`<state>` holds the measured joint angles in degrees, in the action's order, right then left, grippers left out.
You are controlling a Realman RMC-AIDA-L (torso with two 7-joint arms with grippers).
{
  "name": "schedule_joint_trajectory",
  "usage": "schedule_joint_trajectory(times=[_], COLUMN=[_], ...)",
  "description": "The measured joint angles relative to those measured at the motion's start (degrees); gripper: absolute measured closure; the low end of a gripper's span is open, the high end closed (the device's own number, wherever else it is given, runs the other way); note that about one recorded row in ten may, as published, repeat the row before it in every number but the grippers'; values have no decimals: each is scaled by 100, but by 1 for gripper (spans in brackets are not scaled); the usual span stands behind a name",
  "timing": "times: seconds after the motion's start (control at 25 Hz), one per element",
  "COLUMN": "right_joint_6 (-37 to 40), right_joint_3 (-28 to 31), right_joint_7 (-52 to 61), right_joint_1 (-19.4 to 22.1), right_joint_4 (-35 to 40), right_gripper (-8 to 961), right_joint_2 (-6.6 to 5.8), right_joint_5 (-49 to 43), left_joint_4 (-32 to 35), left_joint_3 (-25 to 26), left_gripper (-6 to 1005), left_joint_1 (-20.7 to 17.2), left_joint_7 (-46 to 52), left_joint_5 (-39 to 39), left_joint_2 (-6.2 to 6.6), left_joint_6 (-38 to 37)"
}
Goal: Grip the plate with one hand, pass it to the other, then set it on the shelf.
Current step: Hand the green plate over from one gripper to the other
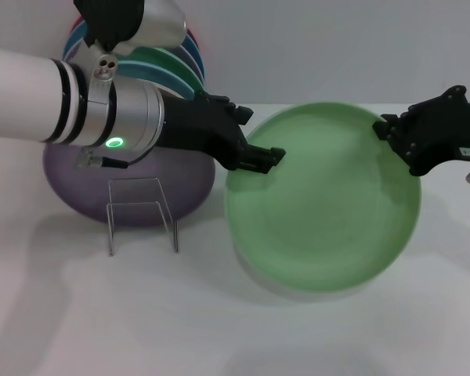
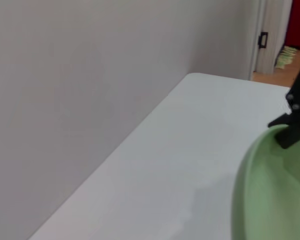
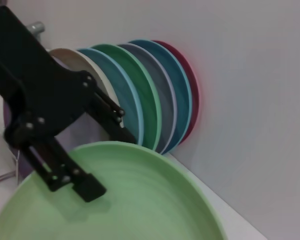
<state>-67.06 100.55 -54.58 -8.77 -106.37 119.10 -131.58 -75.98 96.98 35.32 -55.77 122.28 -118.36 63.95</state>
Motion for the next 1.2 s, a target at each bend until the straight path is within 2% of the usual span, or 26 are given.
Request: schedule_joint_trajectory(times=[0.24, 0.44, 0.64, 1.04, 1.2], right_joint_6=[0, 3, 5, -187, -218], right_joint_3=[-14, 20, 44, 45, 214], right_joint_7=[0, 0, 37, 131, 196], right_joint_1=[13, 32, 27, 38, 79], right_joint_4=[0, -6, 44, 51, 45], right_gripper=[903, 899, 896, 888, 750], right_joint_2=[0, 0, 6, 16, 10], right_joint_5=[10, 25, 58, 239, 487], left_joint_4=[2, -65, -105, -290, -408], left_joint_3=[-141, -352, -569, -636, -637], left_gripper=[181, 444, 660, 889, 953], left_joint_1=[27, -8, -32, -164, -277], left_joint_7=[-253, -300, -346, -368, -371], left_joint_5=[18, 139, 316, 353, 330], left_joint_2=[5, -12, -14, -11, -1], left_joint_6=[-88, -282, -493, -725, -832])
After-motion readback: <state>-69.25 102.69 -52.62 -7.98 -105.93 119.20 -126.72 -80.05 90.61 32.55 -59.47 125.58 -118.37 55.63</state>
